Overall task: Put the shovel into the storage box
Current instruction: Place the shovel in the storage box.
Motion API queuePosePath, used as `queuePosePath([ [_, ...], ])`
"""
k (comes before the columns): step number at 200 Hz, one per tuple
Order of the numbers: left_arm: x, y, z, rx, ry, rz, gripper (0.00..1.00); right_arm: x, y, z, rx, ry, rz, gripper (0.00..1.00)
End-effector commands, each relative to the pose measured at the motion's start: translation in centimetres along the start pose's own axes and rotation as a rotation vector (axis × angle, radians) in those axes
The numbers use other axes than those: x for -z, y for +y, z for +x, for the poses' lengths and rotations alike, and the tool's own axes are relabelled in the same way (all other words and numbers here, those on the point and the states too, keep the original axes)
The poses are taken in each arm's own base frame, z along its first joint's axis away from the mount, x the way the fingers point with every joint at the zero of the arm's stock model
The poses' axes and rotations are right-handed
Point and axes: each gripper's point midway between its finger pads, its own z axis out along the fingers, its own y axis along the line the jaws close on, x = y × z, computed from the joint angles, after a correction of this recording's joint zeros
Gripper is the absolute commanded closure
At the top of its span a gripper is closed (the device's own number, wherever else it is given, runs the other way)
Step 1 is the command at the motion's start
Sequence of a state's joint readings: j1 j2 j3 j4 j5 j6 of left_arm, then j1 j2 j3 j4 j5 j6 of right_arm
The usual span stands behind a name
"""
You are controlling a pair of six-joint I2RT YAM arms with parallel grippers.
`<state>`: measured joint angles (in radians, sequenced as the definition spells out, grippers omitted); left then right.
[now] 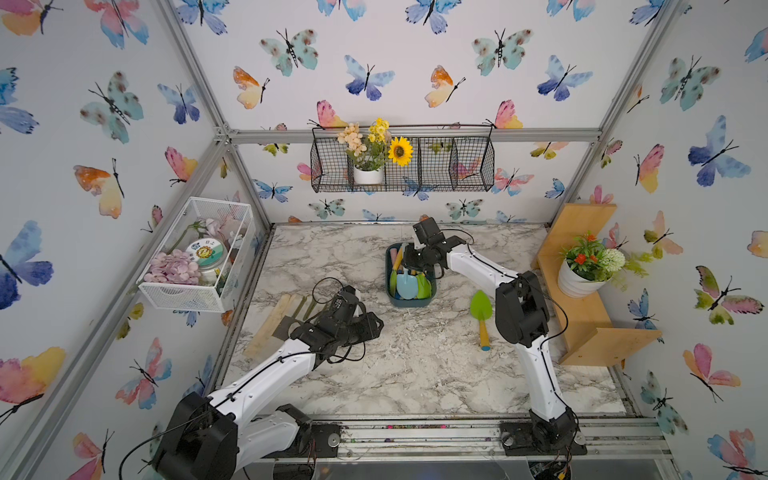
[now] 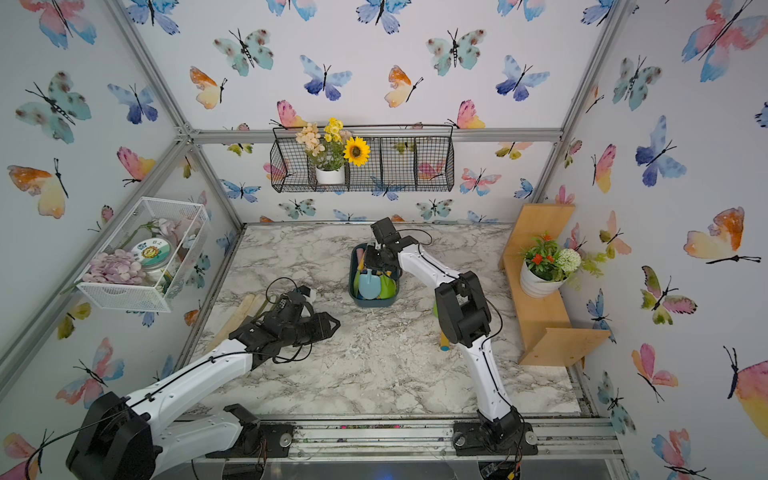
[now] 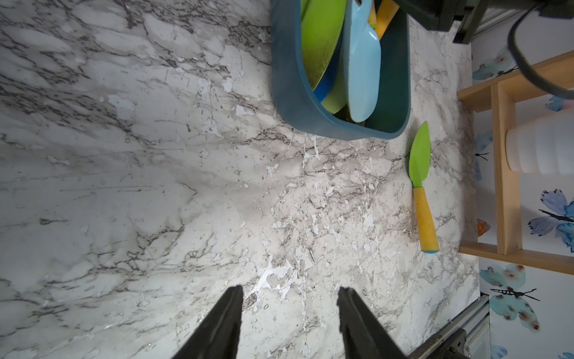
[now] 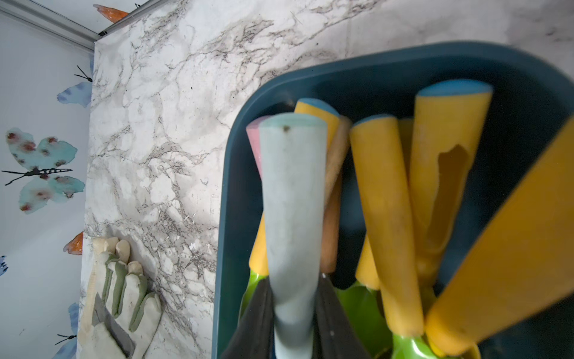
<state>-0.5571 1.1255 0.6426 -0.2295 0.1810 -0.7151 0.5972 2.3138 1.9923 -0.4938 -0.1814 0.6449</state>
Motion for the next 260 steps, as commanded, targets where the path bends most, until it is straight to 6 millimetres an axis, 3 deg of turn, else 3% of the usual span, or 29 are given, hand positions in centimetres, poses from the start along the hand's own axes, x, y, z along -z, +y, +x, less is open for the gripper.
queuePosePath([
  [1,0.3,0.2,0.3,-0.003,0.005,0.004,0.45,-0.4,0.0,-0.1,-0.014,0.002,0.017,0.79],
  [26,0.2,0.3,0.3,-0.001,0.005,0.004,0.45,-1.0,-0.7,0.2,-0.015,0.006,0.045,0.78],
  [58,0.1,0.3,0.4,0.0,0.01,0.008,0.45,-0.5,-0.6,-0.1,-0.007,0.002,0.051,0.63],
  [104,-0.1,0.0,0.3,-0.001,0.016,0.013,0.45,1.5,-0.1,-1.1,0.021,-0.04,0.06,0.62],
  [162,0.1,-0.3,-0.2,-0.011,0.011,0.01,0.45,4.2,0.0,-1.0,0.071,-0.06,0.07,0.61],
  [220,0.4,-1.0,-0.8,-0.053,0.011,0.008,0.45,7.4,-1.2,1.3,0.139,-0.053,0.092,0.57],
  [260,0.2,-2.7,-0.7,-0.122,0.019,0.022,0.45,10.3,-3.9,4.4,0.169,-0.031,0.168,0.53],
])
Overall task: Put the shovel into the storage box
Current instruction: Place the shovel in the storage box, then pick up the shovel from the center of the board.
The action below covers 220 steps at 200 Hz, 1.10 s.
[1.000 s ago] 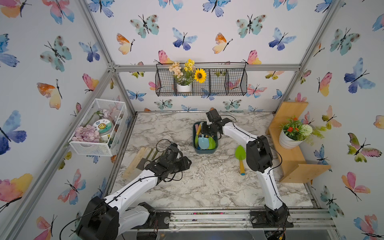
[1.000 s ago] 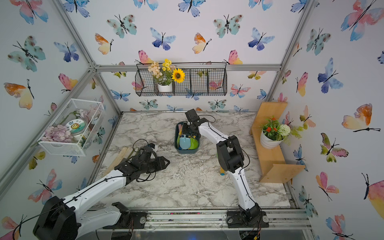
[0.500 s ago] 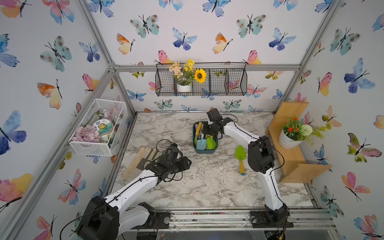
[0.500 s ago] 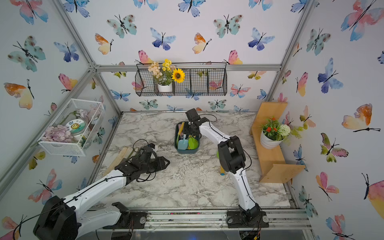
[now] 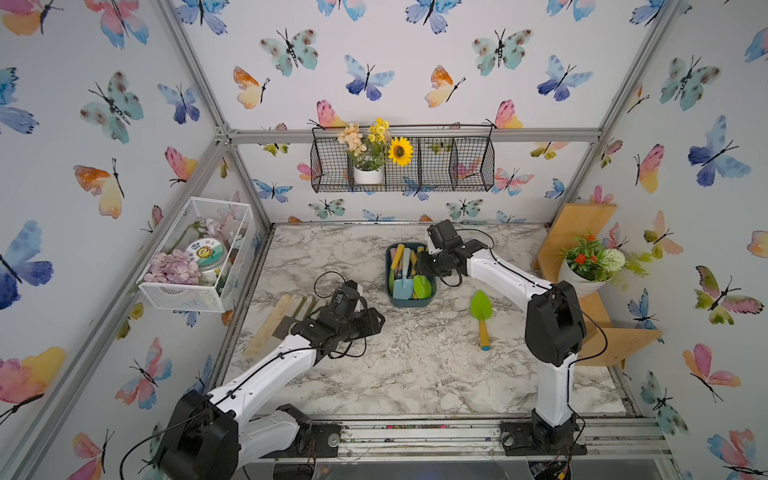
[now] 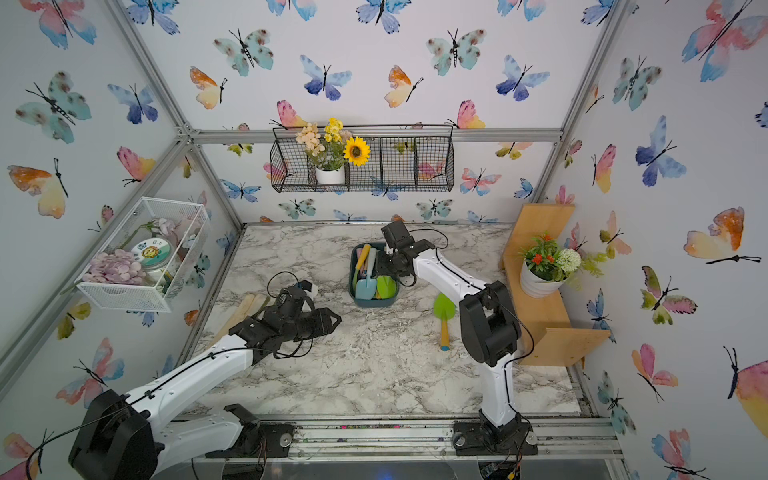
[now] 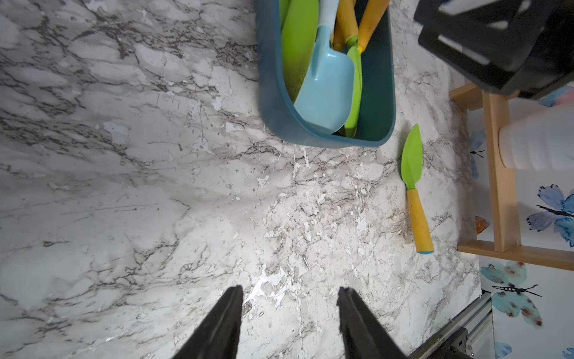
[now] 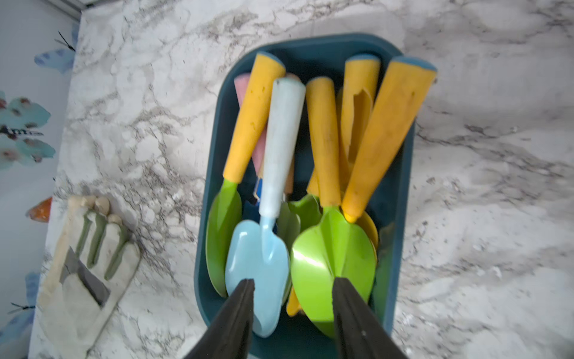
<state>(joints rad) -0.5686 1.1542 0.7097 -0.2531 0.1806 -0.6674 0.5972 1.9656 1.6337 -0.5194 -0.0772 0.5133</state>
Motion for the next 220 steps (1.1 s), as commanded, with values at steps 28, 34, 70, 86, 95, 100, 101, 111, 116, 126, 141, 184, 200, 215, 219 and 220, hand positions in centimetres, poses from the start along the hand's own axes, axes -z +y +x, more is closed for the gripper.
queuePosePath([
  [28,-0.5,-2.4,0.4,-0.107,0.033,0.014,0.45,3.5,-3.9,4.0,0.036,0.005,0.118,0.49],
  [34,-0.6,-2.6,0.5,-0.114,0.039,0.014,0.45,3.9,-4.5,4.5,0.031,0.008,0.129,0.48],
  [70,-1.3,-3.6,1.0,-0.15,0.059,0.02,0.45,5.8,-9.4,7.7,-0.041,0.047,0.212,0.46],
  [86,-1.5,-3.9,1.2,-0.158,0.066,0.023,0.45,6.6,-11.6,8.8,-0.073,0.055,0.262,0.43],
  [95,-1.7,-4.0,1.3,-0.161,0.069,0.025,0.45,7.0,-12.6,9.4,-0.092,0.059,0.282,0.41],
  [100,-1.7,-4.0,1.4,-0.162,0.07,0.024,0.45,7.2,-13.2,9.8,-0.104,0.063,0.291,0.41],
  [101,-1.7,-4.0,1.4,-0.162,0.07,0.025,0.45,7.2,-13.3,9.9,-0.105,0.064,0.292,0.41],
  [111,-1.9,-4.0,1.5,-0.164,0.073,0.025,0.45,7.3,-14.2,10.6,-0.125,0.075,0.302,0.4],
  [116,-1.9,-4.1,1.6,-0.164,0.074,0.026,0.45,7.4,-14.6,10.9,-0.132,0.08,0.306,0.4],
  [126,-2.0,-4.1,1.7,-0.165,0.077,0.027,0.45,7.4,-15.1,11.8,-0.142,0.093,0.317,0.4],
  [141,-2.1,-4.1,1.8,-0.163,0.079,0.026,0.45,7.3,-15.8,12.9,-0.155,0.11,0.33,0.4],
  [184,-2.4,-3.8,2.0,-0.162,0.083,0.023,0.45,6.9,-16.8,15.8,-0.19,0.163,0.351,0.43],
  [200,-2.5,-3.8,2.1,-0.162,0.085,0.022,0.45,6.7,-17.0,16.7,-0.201,0.185,0.349,0.44],
  [215,-2.7,-3.8,2.1,-0.161,0.089,0.024,0.45,6.6,-17.1,17.2,-0.211,0.196,0.351,0.45],
  [219,-2.7,-3.8,2.1,-0.161,0.088,0.025,0.45,6.6,-17.1,17.4,-0.213,0.198,0.35,0.46],
  [220,-2.7,-3.8,2.1,-0.161,0.088,0.026,0.45,6.6,-17.1,17.4,-0.214,0.199,0.349,0.46],
])
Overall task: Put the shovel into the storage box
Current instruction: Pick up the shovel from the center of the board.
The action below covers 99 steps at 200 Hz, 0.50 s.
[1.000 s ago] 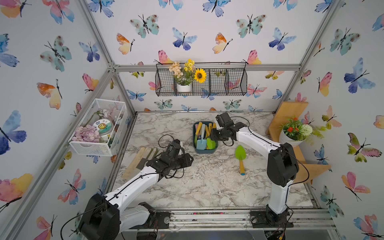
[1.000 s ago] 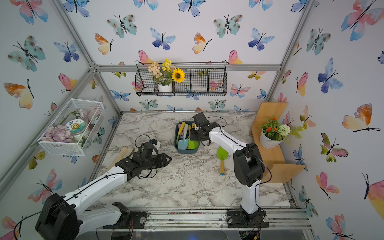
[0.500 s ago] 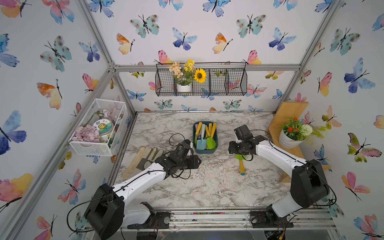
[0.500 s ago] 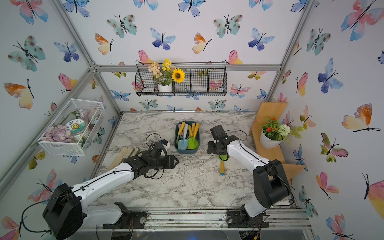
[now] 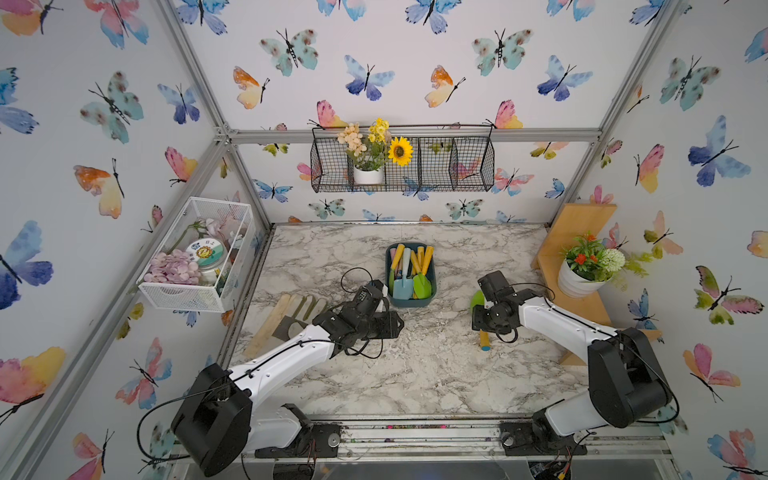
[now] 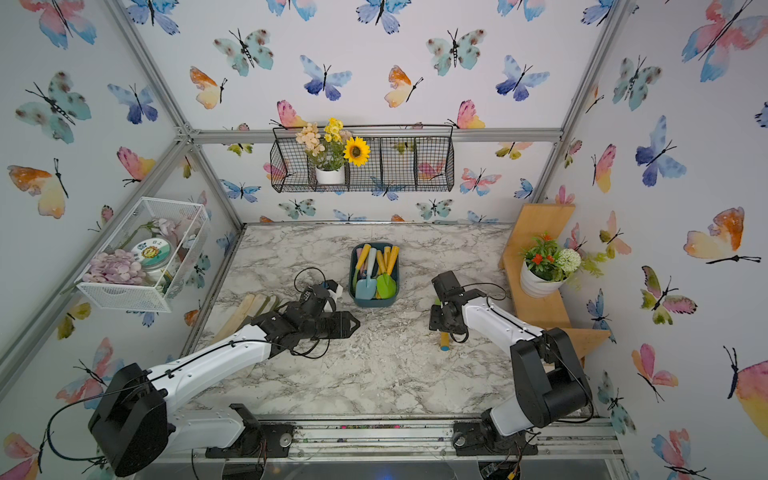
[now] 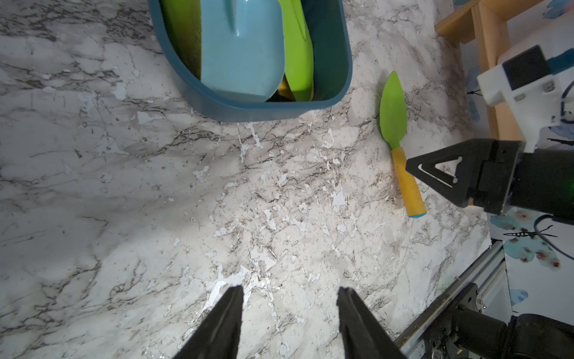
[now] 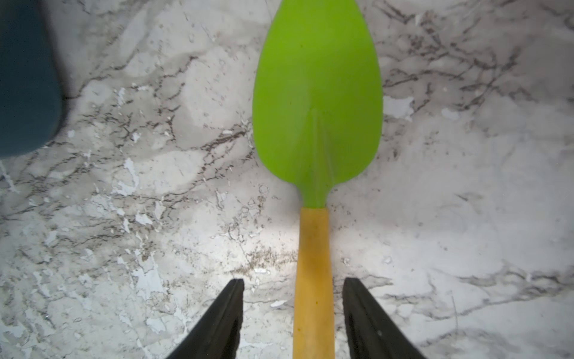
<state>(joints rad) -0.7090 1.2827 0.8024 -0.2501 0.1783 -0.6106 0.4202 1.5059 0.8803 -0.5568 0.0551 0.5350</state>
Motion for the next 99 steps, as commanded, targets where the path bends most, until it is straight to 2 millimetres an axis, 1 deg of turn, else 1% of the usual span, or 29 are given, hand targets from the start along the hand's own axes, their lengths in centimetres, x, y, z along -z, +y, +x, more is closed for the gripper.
queuePosePath([
  [1,-0.5,0.4,-0.1,-0.011,-0.009,-0.021,0.45,0.1,-0.5,0.8,-0.03,0.014,0.005,0.46],
  [36,-0.7,0.3,-0.1,-0.011,-0.006,-0.018,0.45,-0.6,-0.8,2.0,-0.038,0.04,0.007,0.5],
  [58,-0.9,0.4,0.0,-0.009,-0.002,-0.019,0.45,-0.9,-0.9,2.6,-0.037,0.056,0.003,0.55],
  [77,-0.9,0.4,0.0,-0.009,-0.003,-0.02,0.46,-1.0,-0.8,2.9,-0.038,0.064,-0.008,0.58],
  [99,-0.8,0.3,-0.1,-0.006,-0.006,-0.016,0.46,-1.1,-0.6,3.1,-0.037,0.069,-0.023,0.63],
])
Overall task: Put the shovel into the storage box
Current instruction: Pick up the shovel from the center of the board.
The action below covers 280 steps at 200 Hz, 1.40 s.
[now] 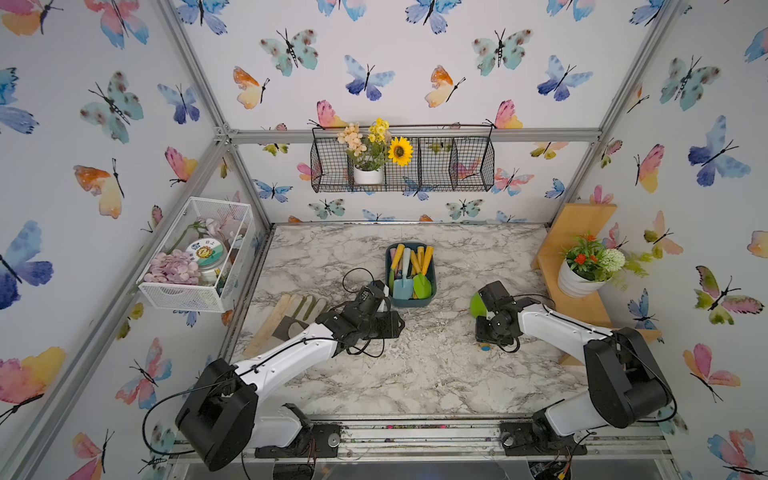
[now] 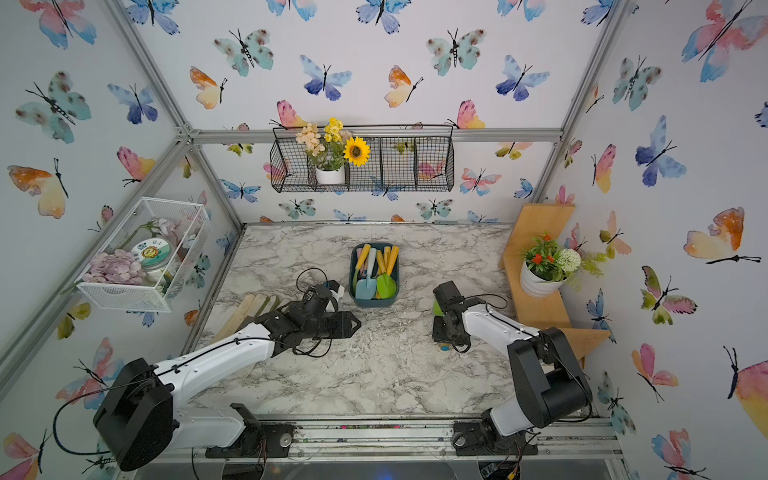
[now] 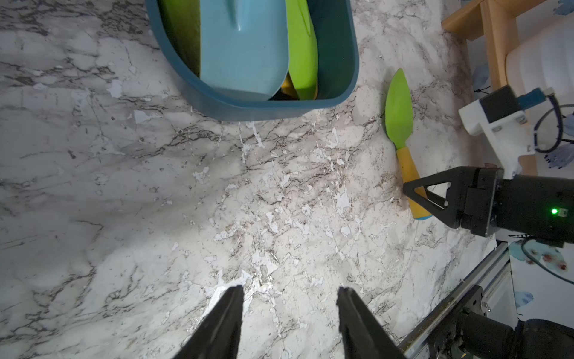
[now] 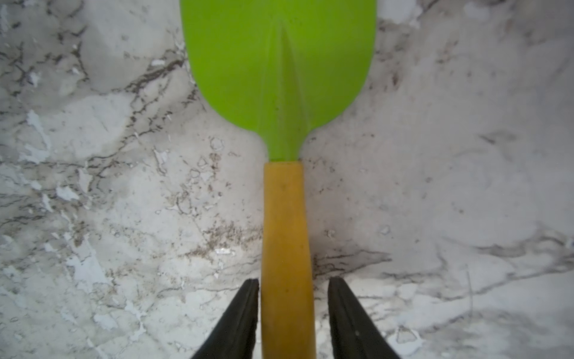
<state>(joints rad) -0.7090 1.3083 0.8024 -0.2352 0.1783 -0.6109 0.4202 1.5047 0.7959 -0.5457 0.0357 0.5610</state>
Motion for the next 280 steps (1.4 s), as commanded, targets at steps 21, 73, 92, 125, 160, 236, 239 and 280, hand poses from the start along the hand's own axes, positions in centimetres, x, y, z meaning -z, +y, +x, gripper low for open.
queuePosePath([
  [21,-0.1,0.2,-0.2,-0.008,-0.015,-0.012,0.46,0.3,0.8,0.3,-0.008,0.006,-0.057,0.72],
  [73,0.3,-0.2,-0.5,-0.019,-0.025,0.005,0.45,1.7,1.5,-0.6,0.023,-0.035,-0.093,0.8],
  [92,0.7,-0.4,-1.0,-0.04,-0.036,0.006,0.44,2.6,2.1,-1.1,0.049,-0.058,-0.122,0.81],
  [125,2.0,-0.3,-2.5,-0.07,-0.064,0.012,0.4,4.6,3.9,-2.5,0.128,-0.11,-0.19,0.81],
  [160,4.2,-1.1,-4.2,-0.158,-0.094,0.038,0.38,7.2,7.2,-3.9,0.27,-0.151,-0.286,0.81],
  [236,7.9,-3.4,-6.2,-0.35,-0.146,0.058,0.38,10.3,13.1,-2.6,0.517,-0.131,-0.492,0.82],
  [239,7.9,-3.4,-6.2,-0.354,-0.147,0.056,0.38,10.3,13.3,-2.4,0.525,-0.127,-0.498,0.82],
  [280,8.4,-3.8,-7.1,-0.388,-0.147,0.042,0.38,10.5,16.7,-0.3,0.669,-0.106,-0.513,0.82],
])
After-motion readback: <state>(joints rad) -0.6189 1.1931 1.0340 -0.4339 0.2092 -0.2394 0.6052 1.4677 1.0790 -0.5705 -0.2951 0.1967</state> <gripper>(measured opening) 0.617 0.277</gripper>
